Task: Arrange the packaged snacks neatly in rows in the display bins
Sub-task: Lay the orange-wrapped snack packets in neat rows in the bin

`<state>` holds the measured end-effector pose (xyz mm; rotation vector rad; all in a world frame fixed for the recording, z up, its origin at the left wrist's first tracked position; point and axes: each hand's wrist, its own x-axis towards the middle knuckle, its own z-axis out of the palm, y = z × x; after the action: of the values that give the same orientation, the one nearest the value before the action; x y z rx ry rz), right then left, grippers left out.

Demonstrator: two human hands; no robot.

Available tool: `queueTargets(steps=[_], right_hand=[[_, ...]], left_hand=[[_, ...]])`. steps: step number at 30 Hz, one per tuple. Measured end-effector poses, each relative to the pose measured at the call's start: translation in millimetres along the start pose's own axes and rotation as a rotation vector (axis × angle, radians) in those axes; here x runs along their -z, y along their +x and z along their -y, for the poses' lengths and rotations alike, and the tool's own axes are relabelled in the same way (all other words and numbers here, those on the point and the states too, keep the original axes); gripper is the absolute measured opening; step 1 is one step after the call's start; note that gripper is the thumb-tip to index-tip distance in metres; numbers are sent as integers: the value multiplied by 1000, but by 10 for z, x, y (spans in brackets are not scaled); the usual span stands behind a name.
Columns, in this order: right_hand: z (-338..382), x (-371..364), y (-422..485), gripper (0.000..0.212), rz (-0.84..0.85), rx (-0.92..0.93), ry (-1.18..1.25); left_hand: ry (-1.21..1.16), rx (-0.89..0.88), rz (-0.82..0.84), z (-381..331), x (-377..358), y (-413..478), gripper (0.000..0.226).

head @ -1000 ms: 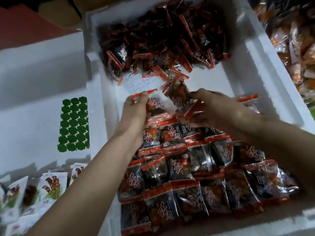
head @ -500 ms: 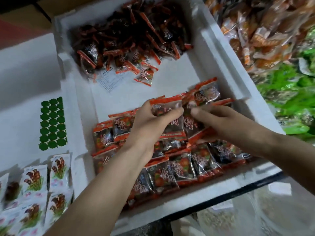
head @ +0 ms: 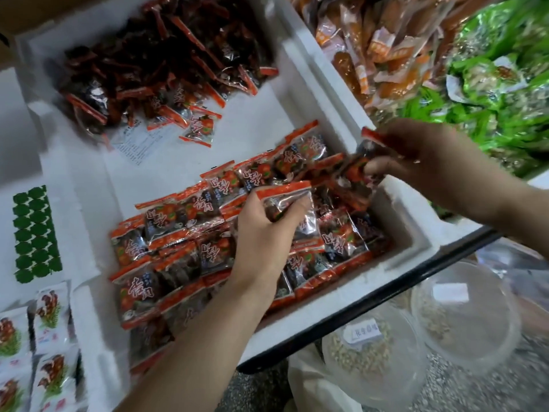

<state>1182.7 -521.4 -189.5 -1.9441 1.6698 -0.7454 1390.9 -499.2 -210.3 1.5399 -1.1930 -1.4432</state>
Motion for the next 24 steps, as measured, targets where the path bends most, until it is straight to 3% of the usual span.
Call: queueTargets(steps=[4, 6, 10, 12, 16, 19, 24], right_hand=[[-153, 32, -26, 33, 431, 194, -436], [-203, -77, -70, 36, 515, 255, -601], [-234, -275, -150, 29, 361, 473, -795], [-261, -313, -217, 38, 276, 471, -781], [-270, -306, -303, 38, 208, 461, -802], [-292, -247, -338, 52, 277, 398, -825], [-116, -224, -402, 69, 473, 309, -656]], left_hand=[[7, -2, 29, 2, -28, -6, 27], [23, -14, 41, 11, -48, -18, 25], [41, -16, 34, 39, -81, -38, 26], [49, -12, 27, 48, -81, -40, 29], [48, -22, 45, 82, -59, -42, 30], [42, -31, 47, 108, -35, -65, 22], [161, -4, 150, 125, -59, -89, 12]])
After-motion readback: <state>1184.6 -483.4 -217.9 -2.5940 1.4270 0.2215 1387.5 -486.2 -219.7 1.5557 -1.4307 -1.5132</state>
